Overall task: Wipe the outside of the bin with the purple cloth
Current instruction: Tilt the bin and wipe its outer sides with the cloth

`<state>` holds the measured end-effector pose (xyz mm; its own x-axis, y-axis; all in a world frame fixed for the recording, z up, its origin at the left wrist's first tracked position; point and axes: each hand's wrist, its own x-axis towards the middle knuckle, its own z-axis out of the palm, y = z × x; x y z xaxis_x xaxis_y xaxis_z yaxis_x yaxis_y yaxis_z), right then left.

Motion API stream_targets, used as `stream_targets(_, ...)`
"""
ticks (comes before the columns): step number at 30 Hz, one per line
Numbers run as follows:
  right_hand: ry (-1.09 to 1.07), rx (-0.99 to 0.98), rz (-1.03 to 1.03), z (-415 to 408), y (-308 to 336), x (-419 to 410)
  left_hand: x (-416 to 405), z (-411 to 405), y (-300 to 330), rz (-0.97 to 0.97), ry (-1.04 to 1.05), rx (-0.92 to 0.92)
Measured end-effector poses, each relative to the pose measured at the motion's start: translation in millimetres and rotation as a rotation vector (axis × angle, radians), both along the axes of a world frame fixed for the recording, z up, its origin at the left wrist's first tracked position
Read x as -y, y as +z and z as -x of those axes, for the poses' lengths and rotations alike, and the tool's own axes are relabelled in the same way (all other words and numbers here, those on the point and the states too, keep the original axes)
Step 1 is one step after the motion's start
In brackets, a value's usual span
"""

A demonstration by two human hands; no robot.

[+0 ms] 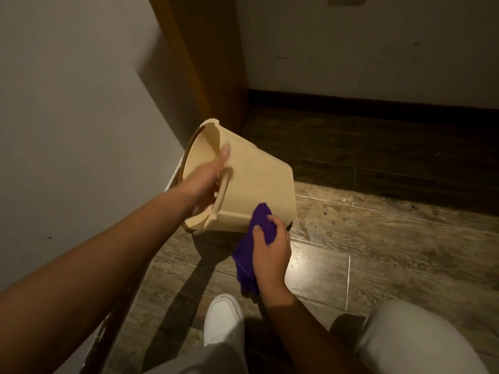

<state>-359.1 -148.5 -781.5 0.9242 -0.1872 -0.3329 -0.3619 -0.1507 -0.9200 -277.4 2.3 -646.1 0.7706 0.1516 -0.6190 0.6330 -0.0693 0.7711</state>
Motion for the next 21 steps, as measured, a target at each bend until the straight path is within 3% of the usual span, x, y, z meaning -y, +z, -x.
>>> stream_targets(3, -0.018, 0.056, -0.073, -16.5, 16.6, -7.1, -0.1, 35.0, -22.1, -0.269, -0.325, 0.145)
stream_targets(6, 0.010, 0.083, -0.114, -23.0, 29.1, -13.1, -7.6, 42.0, -24.4, -0.383, -0.218, 0.317)
stream_targets(9, 0.064, 0.208, -0.079, -25.4, 44.4, -20.3, -11.6, 31.1, -16.7, -0.433, -0.140, 0.343)
stream_targets(14, 0.158, 0.424, 0.213, -35.7, 75.2, -45.4, -6.8, 23.5, -11.5, -0.394, -0.154, 0.379)
stream_targets(17, 0.199, 0.425, 0.452, -40.6, 72.7, -49.4, -3.1, 23.8, -15.2, -0.434, -0.102, 0.396)
stream_targets(21, 0.196, 0.366, 0.526, -49.5, 48.4, -33.5, -3.4, 26.6, -21.1, -0.508, -0.018, 0.378)
